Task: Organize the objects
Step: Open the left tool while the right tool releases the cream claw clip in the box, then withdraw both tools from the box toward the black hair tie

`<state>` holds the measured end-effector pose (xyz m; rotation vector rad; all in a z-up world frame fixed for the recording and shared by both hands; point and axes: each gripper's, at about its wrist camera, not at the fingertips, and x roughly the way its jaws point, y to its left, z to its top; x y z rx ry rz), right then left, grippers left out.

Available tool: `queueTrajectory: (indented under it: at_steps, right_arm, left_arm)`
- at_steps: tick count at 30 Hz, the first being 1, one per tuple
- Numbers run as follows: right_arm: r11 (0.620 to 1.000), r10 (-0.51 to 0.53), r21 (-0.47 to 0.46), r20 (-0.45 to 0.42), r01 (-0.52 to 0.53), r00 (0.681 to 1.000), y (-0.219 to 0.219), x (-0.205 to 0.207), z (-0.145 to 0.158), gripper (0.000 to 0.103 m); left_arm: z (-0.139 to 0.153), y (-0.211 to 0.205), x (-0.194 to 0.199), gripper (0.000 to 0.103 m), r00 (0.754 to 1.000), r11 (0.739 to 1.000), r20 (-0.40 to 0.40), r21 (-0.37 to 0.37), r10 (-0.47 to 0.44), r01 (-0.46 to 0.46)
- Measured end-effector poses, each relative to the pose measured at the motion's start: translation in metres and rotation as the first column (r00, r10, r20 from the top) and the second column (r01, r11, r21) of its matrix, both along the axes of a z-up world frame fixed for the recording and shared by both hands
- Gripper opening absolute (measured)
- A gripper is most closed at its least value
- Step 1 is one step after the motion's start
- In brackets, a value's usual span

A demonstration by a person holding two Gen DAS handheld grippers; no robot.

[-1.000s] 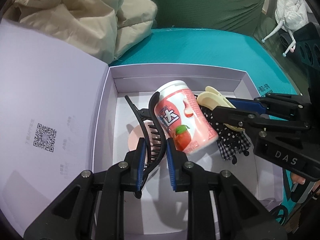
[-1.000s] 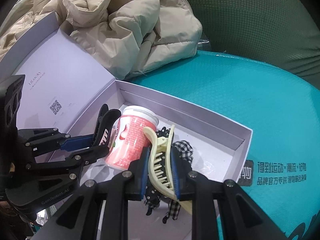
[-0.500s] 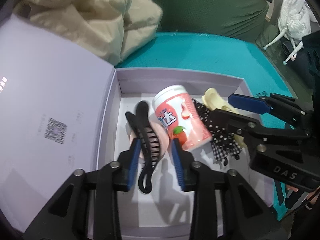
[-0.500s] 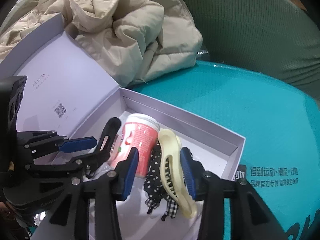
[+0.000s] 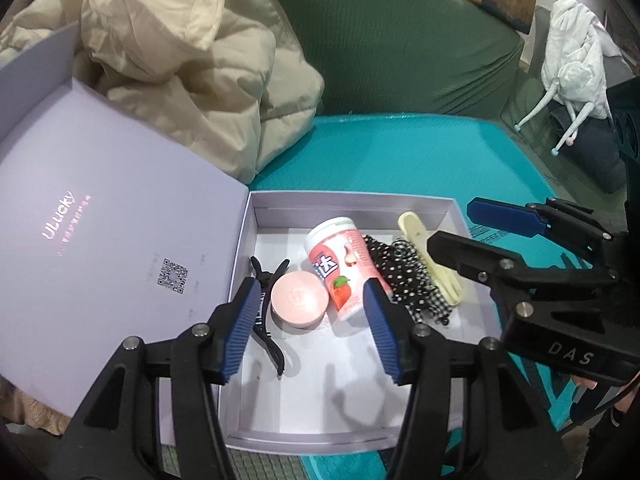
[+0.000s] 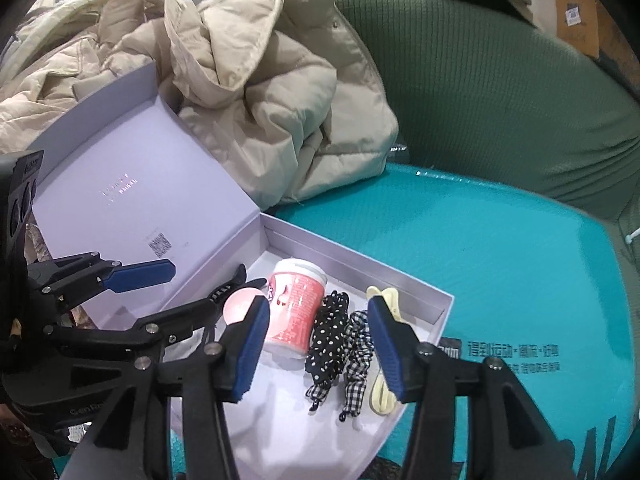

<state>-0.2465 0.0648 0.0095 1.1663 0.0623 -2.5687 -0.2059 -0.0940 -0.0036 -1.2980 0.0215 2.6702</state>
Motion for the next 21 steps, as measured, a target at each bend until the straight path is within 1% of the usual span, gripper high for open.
queueTrajectory:
  at_steps: [2,12,13,16,21]
  right_arm:
    - [1.000,-0.003,0.001,-0.009,0.003,1.000,-0.001,0.005,0.006,0.055]
    - [0.999,-0.042,0.006,-0.048,0.042,0.998,0.005,0.031,0.027,0.061]
    - [0.999,-0.047,0.007,-0.053,0.047,0.998,0.006,0.035,0.029,0.062]
    - [0.999,-0.054,0.005,-0.060,0.054,0.997,0.010,0.044,0.033,0.063]
    - [0.997,-0.071,-0.004,-0.061,0.071,0.996,0.018,0.059,0.035,0.064]
  left_arm:
    - [0.003,0.001,0.003,0.057,1.000,1.000,-0.007,-0.009,0.004,-0.004]
    - [0.024,-0.001,0.027,0.060,0.999,1.000,-0.045,-0.014,0.017,-0.017]
    - [0.026,-0.001,0.029,0.062,0.999,1.000,-0.048,-0.014,0.015,-0.016]
    - [0.030,0.001,0.039,0.066,0.998,1.000,-0.057,-0.011,0.009,-0.010]
    - [0.035,0.004,0.050,0.066,0.998,1.000,-0.062,-0.020,0.010,-0.011]
